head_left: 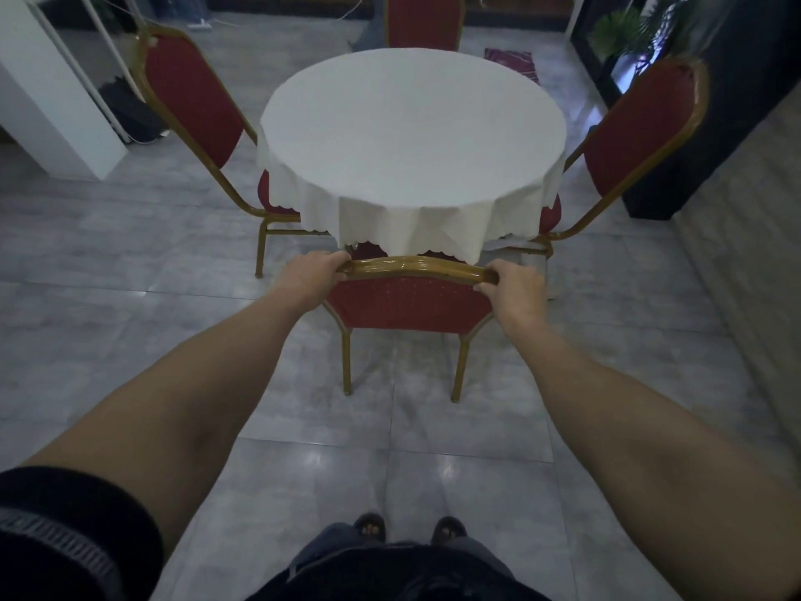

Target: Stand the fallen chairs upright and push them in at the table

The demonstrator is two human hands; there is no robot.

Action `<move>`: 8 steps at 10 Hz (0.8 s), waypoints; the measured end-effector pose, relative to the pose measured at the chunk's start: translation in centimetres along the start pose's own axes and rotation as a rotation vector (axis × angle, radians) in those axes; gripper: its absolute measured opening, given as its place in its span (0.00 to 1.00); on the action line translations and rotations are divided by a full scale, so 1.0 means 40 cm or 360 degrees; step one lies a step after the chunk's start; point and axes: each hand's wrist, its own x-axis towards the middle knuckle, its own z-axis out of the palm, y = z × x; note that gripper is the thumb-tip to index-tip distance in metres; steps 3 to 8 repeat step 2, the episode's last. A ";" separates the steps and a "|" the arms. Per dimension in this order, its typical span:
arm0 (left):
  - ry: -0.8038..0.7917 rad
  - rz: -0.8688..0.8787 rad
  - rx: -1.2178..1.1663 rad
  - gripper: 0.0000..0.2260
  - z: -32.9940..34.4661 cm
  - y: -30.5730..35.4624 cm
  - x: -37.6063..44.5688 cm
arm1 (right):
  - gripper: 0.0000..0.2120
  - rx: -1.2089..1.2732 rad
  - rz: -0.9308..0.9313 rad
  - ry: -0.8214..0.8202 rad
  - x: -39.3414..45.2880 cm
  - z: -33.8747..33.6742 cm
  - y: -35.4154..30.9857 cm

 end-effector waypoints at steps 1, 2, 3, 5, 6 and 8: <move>-0.0092 0.0152 0.0036 0.13 -0.023 -0.021 0.018 | 0.13 -0.0080 0.0019 -0.0030 -0.007 -0.005 -0.004; -0.0079 0.0317 -0.0024 0.16 -0.065 0.014 0.051 | 0.15 -0.0127 0.0000 -0.0056 -0.019 -0.019 0.008; -0.0079 0.0317 -0.0024 0.16 -0.065 0.014 0.051 | 0.15 -0.0127 0.0000 -0.0056 -0.019 -0.019 0.008; -0.0079 0.0317 -0.0024 0.16 -0.065 0.014 0.051 | 0.15 -0.0127 0.0000 -0.0056 -0.019 -0.019 0.008; -0.0079 0.0317 -0.0024 0.16 -0.065 0.014 0.051 | 0.15 -0.0127 0.0000 -0.0056 -0.019 -0.019 0.008; -0.0079 0.0317 -0.0024 0.16 -0.065 0.014 0.051 | 0.15 -0.0127 0.0000 -0.0056 -0.019 -0.019 0.008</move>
